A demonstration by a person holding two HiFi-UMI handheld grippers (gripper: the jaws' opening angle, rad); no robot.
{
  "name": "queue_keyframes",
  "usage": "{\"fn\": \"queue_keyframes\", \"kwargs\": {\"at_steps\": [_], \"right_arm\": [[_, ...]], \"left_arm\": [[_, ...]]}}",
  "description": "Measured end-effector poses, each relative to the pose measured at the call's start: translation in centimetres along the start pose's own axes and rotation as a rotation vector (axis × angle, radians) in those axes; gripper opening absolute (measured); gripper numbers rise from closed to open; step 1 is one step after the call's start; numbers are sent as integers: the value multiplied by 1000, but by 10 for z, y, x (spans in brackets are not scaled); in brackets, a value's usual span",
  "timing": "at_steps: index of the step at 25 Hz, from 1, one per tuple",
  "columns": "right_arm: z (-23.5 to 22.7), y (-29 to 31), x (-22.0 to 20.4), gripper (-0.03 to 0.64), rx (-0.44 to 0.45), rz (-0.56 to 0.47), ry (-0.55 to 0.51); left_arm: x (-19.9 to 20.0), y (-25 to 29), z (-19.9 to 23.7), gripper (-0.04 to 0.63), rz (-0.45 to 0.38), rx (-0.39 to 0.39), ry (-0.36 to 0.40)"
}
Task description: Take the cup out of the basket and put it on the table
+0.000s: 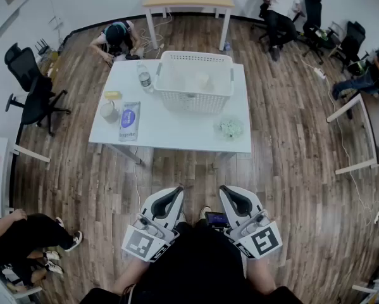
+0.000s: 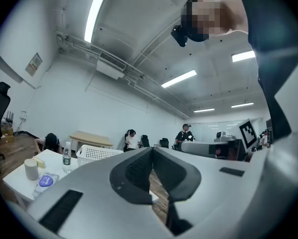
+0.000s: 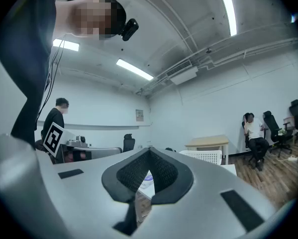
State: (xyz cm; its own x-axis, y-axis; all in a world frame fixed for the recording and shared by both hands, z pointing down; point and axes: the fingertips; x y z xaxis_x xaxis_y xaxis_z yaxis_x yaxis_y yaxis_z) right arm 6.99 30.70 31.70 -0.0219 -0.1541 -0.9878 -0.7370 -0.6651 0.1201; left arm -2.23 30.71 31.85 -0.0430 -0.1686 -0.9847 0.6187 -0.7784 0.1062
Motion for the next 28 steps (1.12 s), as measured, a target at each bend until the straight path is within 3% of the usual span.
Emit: {"fn": "queue_keyframes", "kwargs": {"at_steps": [14,28], "right_arm": [[-33,-15,-5,25,-9,-25,68],[-51,-26,-26,25,38,57,13]], "left_arm": [[0,19,-19,11,21,27,19],[-17,42,-43,11,68,89,20]]}}
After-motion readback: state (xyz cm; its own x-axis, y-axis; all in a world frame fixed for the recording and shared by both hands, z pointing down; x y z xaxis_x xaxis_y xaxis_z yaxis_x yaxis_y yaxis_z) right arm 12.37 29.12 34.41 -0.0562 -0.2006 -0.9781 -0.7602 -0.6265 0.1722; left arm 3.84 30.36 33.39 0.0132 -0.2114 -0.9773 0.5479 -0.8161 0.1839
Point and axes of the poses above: the fingertips, and each gripper's own axes: y forward along the fingers, z to its left, x out of its top, and after that the axes turned 8 degrees about z, right-handed
